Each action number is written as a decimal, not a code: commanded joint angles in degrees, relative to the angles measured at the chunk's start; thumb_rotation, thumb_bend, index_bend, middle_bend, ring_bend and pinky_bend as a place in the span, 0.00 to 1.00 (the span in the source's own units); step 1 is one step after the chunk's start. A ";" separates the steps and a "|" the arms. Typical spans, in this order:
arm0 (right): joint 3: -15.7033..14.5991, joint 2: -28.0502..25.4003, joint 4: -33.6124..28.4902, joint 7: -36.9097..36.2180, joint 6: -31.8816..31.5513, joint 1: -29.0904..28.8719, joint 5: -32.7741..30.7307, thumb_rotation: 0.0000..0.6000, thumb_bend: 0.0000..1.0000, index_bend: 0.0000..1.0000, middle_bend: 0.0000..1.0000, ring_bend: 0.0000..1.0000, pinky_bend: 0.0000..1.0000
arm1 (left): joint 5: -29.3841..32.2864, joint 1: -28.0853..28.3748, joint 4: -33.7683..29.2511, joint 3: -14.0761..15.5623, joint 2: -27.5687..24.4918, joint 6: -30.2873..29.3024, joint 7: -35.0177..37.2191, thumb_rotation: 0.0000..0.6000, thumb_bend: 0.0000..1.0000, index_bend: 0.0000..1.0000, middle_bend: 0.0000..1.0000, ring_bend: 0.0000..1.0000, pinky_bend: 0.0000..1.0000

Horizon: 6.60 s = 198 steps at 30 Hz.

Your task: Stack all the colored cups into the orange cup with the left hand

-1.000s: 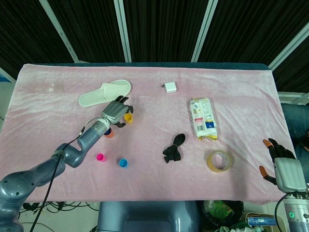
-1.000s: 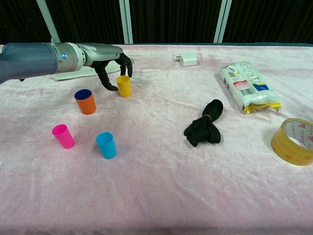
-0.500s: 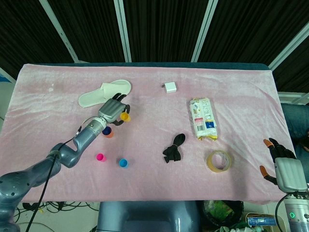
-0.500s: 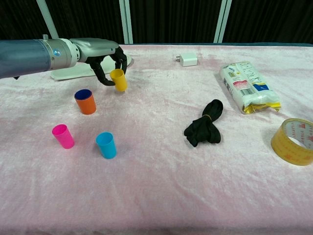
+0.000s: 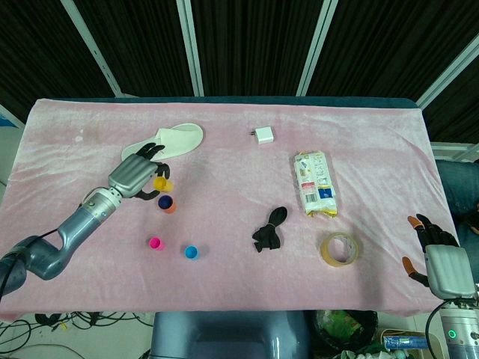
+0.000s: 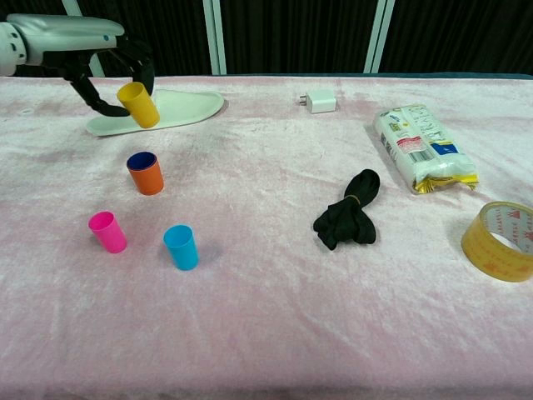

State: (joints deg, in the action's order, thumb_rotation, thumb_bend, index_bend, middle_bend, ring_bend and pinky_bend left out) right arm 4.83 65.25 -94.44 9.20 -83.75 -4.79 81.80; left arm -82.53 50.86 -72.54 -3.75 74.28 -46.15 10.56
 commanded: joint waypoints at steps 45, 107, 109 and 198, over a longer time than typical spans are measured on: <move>0.31 0.15 0.12 0.09 0.18 -0.09 -0.56 1.00 0.25 0.15 0.10 0.17 0.24 | -3.58 -0.48 -8.52 1.00 -1.06 -0.47 -2.06 1.00 0.09 0.17 0.21 0.00 0.00; 0.38 0.11 0.06 -0.08 0.34 -0.16 -0.74 1.00 0.25 0.15 0.10 0.17 0.24 | -1.59 -0.06 -11.87 0.36 -1.42 0.30 -5.72 1.00 0.36 0.48 0.49 0.00 0.00; 0.34 0.14 0.07 0.14 0.33 -0.18 -0.66 1.00 0.26 0.15 0.10 0.17 0.24 | -0.55 -0.29 -9.26 -0.15 -0.61 0.27 -4.02 1.00 0.36 0.48 0.49 0.00 0.00; 0.33 0.09 -0.30 0.47 0.60 -0.17 -1.17 1.00 0.26 0.16 0.10 0.18 0.24 | -12.59 -10.90 -6.23 10.31 0.94 -7.45 -2.31 1.00 0.27 0.32 0.37 0.00 0.00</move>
State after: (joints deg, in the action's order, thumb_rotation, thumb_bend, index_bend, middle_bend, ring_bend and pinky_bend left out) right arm 5.16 65.34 -94.74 9.67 -83.16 -4.96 80.63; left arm -95.01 39.84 -78.90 6.57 75.09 -53.73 8.15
